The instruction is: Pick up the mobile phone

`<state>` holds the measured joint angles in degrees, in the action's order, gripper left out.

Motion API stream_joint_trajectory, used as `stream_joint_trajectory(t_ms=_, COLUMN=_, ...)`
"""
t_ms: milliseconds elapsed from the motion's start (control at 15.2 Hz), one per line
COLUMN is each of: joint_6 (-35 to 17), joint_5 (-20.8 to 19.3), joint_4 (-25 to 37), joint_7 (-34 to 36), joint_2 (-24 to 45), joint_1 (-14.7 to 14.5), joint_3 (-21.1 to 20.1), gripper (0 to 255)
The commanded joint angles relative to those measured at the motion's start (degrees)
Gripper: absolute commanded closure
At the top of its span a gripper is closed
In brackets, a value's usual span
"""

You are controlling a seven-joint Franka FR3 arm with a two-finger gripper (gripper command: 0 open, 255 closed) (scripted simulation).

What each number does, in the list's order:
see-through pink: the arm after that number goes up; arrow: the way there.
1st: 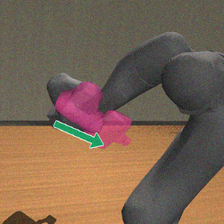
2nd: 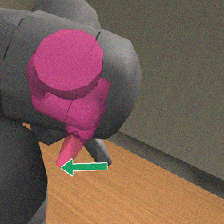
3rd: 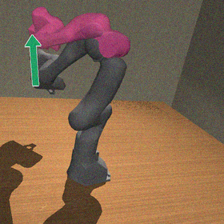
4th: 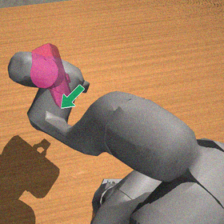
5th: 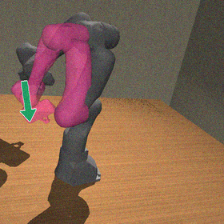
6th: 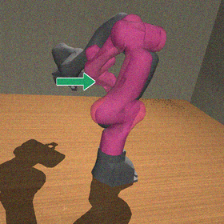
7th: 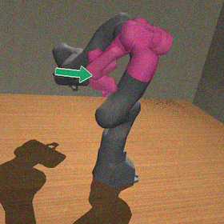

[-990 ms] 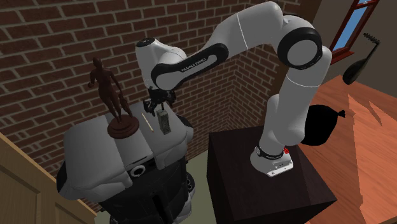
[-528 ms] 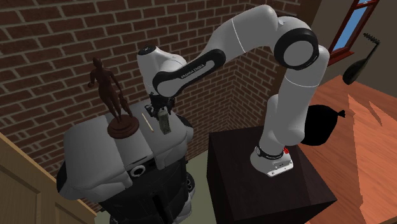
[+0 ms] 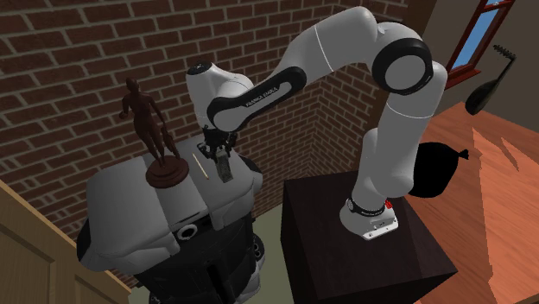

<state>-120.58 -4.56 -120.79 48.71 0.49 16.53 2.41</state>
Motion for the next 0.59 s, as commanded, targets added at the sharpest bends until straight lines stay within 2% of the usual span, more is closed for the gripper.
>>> stream_joint_trajectory(t_ms=0, joint_6=0.1, joint_5=0.0, joint_4=0.0, joint_7=0.0, joint_2=0.1, joint_1=0.0, joint_3=0.0, gripper=255)
stream_joint_trajectory(t_ms=528, joint_6=6.0, joint_5=0.1, joint_4=3.9, joint_7=-0.4, joint_2=-1.9, joint_1=0.0, joint_3=0.0, gripper=255)
